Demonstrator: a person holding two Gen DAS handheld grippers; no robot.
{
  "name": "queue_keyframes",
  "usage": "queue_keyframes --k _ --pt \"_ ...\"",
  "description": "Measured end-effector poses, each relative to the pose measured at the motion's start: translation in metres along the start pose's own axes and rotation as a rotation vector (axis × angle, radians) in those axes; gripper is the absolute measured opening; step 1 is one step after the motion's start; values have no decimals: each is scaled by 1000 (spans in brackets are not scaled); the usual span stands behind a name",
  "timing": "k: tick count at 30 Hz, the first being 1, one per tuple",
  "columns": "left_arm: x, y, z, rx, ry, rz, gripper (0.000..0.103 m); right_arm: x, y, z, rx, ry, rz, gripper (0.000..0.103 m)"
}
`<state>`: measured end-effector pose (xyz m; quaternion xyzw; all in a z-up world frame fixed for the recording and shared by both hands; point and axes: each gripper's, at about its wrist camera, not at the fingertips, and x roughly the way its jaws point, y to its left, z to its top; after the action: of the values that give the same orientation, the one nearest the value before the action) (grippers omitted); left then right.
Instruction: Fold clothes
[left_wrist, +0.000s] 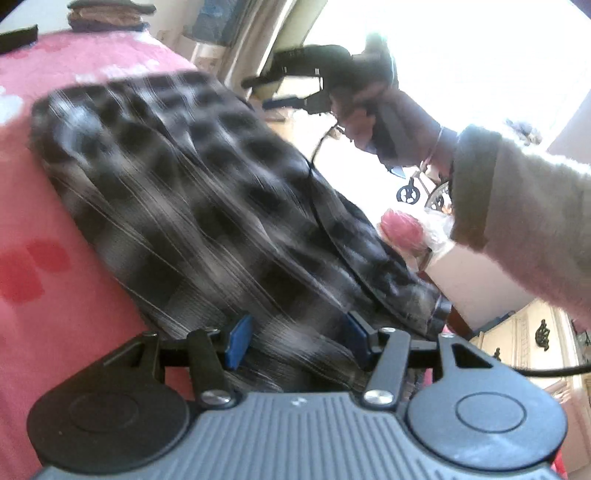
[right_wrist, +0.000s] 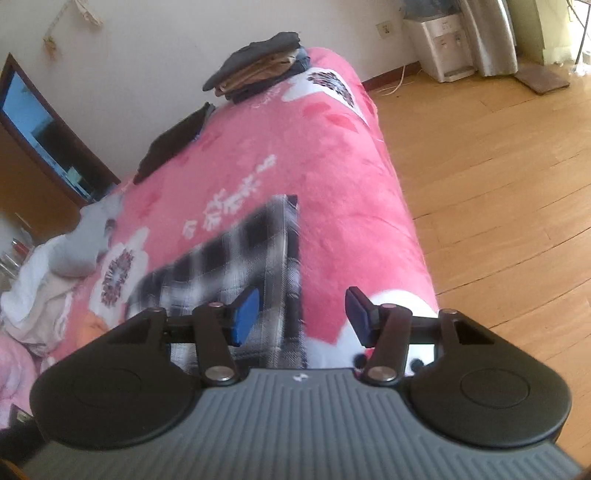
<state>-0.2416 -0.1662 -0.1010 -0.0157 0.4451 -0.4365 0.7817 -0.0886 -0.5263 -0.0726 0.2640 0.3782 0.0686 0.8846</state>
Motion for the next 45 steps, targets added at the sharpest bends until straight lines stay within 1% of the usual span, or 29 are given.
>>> queue_keyframes --k 3,5,6,8,10,12,13,15,16,17,19,21,22,24,26,27,29,30,31,32,33,34,35,36,37,40,42,45 --pt "-33 20 26 -10 -88 51 57 10 3 8 27 -25 20 51" --pt "-47 43 52 -49 -156 98 60 22 9 19 35 -33 27 52" --pt "-49 56 70 -65 -188 138 61 28 12 25 40 -36 29 52" --pt "-38 87 108 -100 -245 228 72 41 17 36 53 -42 24 54" --pt "-19 127 141 -145 -275 319 72 53 20 44 75 -51 17 57" --pt "-6 157 165 -150 -280 412 72 65 20 50 112 -53 24 60" --pt "-2 169 173 -146 -281 421 72 69 19 52 118 -52 17 62" --pt "5 190 186 -172 -271 423 73 77 17 55 130 -51 2 64" --pt "8 199 188 -187 -259 398 78 79 14 55 133 -51 -6 65" --pt "10 207 190 -202 -247 372 79 82 11 55 135 -49 -15 65" --pt "16 220 191 -222 -227 375 79 86 4 54 139 -38 -30 67" --pt "23 228 190 -239 -213 361 79 89 -1 52 142 -30 -19 68" --pt "25 232 189 -258 -207 343 77 90 -4 51 145 -27 -12 69" --pt "31 234 187 -251 -198 327 74 91 -6 50 159 -32 4 69" --pt "36 234 186 -233 -193 321 66 90 -6 51 161 -33 22 69" --pt "39 232 186 -220 -192 322 64 90 -5 51 160 -31 31 68" --pt "42 233 187 -228 -206 325 54 91 -4 53 165 -29 49 65" --pt "43 233 187 -239 -214 323 50 93 -3 54 170 -27 58 59" --pt "44 234 187 -250 -223 322 39 95 -1 54 171 -23 64 53" --pt "44 233 187 -252 -228 323 22 98 1 53 168 -18 66 47" --pt "45 233 186 -253 -232 325 17 101 5 52 154 -10 59 29" --pt "44 231 185 -243 -237 336 12 104 8 51 139 -3 50 19" --pt "43 228 184 -233 -243 347 10 105 12 50 123 -4 35 16" --pt "41 225 184 -223 -252 355 9 104 14 48 109 -18 29 11" --pt "40 222 183 -213 -261 364 9 101 16 47 101 -43 29 9" --pt "37 223 182 -210 -271 371 8 89 11 43 117 -107 32 7" --pt "35 223 181 -207 -277 374 8 85 6 41 141 -128 21 6" --pt "29 221 180 -196 -289 368 8 79 -1 37 179 -164 37 6"
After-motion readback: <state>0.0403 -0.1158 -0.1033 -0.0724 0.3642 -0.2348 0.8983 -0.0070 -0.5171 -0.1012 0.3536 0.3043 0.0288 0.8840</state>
